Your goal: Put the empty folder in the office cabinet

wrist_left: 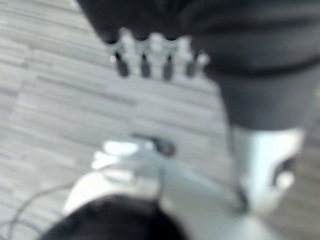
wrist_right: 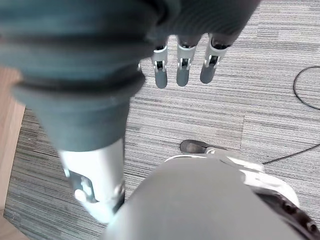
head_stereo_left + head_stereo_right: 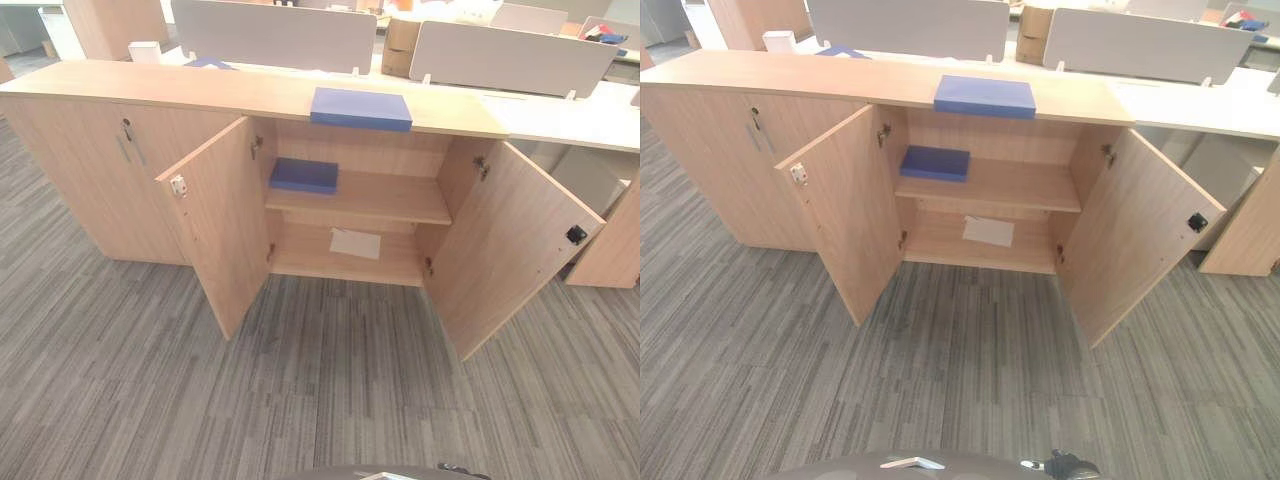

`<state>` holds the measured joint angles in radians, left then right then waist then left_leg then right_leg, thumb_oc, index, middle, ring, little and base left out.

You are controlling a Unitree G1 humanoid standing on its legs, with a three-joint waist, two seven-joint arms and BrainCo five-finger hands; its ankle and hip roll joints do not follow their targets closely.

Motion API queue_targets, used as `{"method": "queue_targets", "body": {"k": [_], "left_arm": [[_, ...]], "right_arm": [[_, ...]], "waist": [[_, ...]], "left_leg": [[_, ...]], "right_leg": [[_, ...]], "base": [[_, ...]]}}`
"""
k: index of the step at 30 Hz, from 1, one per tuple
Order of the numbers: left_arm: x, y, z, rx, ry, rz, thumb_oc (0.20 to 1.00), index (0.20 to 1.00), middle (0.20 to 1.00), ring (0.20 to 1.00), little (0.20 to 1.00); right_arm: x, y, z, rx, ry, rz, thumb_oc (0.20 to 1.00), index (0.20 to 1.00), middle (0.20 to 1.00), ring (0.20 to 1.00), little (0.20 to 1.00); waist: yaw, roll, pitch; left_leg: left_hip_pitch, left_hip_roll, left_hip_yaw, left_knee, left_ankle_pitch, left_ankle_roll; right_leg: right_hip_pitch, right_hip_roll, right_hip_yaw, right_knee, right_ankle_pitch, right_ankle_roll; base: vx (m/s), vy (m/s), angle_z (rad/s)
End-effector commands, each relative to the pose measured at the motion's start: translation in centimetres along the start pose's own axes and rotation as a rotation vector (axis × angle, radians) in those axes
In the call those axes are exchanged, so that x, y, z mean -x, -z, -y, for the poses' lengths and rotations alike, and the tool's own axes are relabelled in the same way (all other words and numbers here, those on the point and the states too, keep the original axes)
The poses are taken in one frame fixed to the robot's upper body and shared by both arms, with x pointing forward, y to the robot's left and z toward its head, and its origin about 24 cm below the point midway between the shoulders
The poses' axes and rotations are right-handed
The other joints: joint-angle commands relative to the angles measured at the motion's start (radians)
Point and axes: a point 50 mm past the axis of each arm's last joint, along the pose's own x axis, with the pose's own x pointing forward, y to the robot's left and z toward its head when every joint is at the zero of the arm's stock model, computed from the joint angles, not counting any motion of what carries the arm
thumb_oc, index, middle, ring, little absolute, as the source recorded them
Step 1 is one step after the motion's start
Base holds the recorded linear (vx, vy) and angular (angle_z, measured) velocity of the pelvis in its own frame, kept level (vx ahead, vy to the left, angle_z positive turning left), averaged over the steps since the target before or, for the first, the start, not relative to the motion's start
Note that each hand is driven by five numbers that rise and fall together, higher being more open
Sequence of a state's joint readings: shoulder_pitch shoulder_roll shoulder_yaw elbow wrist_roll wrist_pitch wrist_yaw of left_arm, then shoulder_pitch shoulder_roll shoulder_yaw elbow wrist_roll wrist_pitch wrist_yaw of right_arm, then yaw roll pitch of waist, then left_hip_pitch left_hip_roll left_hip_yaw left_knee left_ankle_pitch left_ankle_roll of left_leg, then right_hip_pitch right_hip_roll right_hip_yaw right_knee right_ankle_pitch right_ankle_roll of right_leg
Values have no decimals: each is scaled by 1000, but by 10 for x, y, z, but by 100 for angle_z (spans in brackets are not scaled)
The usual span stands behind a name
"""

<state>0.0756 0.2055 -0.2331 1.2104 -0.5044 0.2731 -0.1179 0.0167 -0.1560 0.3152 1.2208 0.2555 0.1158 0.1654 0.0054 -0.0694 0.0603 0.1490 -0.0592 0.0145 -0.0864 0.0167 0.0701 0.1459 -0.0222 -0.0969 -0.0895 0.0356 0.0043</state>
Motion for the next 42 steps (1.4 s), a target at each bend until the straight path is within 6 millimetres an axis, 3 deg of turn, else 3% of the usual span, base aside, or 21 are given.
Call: {"method": "queue_targets", "body": {"k": [1,42], "left_arm": [[-3,-8,17,-25,31,-5,1000,1000,1000,1000,1000],[-3,-5,18,74,59,-6,1000,1000,1000,1000,1000]], "right_arm": [[4,-15,24,27,63,10,1000,1000,1000,1000,1000],[5,-14,26,35,78,12,1000,1000,1000,1000,1000]], "waist": [[-4,62,30],[-4,63,36]], "left_leg": [[15,-9,78,-1,-101,-8],[13,-8,78,-1,-98,-11]], "right_leg": [[20,27,-34,2,-54,48],[17,29,-38,2,-55,45]], "base": [[0,0,0],[0,1,0]]}}
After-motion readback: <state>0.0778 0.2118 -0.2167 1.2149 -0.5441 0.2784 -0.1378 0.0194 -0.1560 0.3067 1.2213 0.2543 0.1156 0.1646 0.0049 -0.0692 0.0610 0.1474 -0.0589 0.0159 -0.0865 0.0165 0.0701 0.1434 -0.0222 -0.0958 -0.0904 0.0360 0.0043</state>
